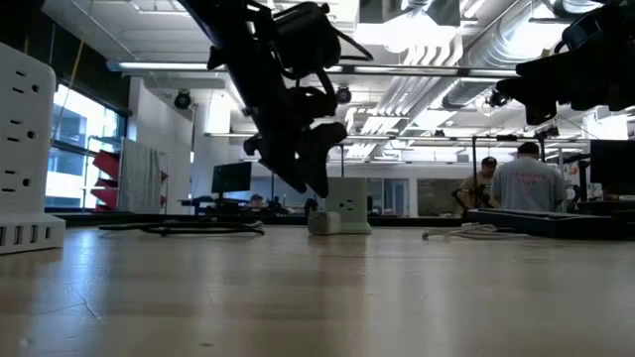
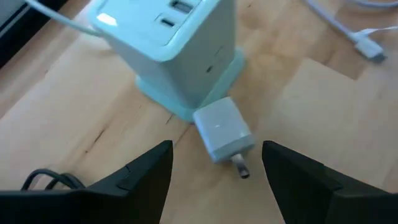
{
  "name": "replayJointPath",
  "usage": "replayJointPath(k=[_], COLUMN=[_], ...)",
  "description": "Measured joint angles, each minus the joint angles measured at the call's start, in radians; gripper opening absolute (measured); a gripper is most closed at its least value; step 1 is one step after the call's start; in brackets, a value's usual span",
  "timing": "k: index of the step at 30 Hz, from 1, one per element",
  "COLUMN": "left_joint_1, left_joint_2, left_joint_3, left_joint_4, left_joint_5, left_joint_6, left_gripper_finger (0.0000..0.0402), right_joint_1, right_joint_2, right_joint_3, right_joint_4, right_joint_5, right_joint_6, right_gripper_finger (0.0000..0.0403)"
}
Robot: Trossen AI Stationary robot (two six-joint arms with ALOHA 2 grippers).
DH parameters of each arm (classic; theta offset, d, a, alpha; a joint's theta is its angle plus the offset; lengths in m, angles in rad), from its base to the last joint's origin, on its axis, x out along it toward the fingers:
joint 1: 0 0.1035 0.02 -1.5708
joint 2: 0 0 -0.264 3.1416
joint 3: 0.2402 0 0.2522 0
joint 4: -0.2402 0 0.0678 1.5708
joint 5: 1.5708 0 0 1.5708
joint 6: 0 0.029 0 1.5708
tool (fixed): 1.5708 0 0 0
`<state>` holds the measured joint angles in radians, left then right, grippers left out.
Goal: Insert USB
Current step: Insert the charger adapter into the black outlet extension
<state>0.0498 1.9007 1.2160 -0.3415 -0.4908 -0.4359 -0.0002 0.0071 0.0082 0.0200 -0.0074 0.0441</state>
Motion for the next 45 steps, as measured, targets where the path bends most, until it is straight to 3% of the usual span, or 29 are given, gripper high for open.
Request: replayJointPath(k=[14, 21, 29, 35, 45], left_joint_1=[0.030, -0.014, -0.012, 0.005, 0.048], left_joint_2=[0.104, 0.033, 0.028, 0.028, 0.034], left_joint_3=[-0.001, 0.000, 0.000, 0.000, 0.000], left_joint_4=[0.125, 0.062, -0.087, -0.072, -0.050], left_joint_5=[0.064, 0.054, 0.115, 0.090, 0.193], left_joint_6=[-0.015, 0.065, 0.180, 0.253, 0.252], left_gripper_finger=[0.0227, 0.0227, 0.0227, 0.0227, 0.0227], right_joint_1=[0.000, 0.000, 0.000, 0.000, 0.000], right_joint_2=[0.000, 0.000, 0.000, 0.000, 0.000], right_joint_3=[0.000, 0.000, 0.000, 0.000, 0.000], right_joint_4=[0.000, 0.000, 0.000, 0.000, 0.000], right_joint_5=[0.000, 0.000, 0.000, 0.000, 0.000], right_joint_6=[0.000, 0.000, 0.000, 0.000, 0.000], right_gripper_finger=[0.0176, 0.0176, 0.0176, 0.0176, 0.0176])
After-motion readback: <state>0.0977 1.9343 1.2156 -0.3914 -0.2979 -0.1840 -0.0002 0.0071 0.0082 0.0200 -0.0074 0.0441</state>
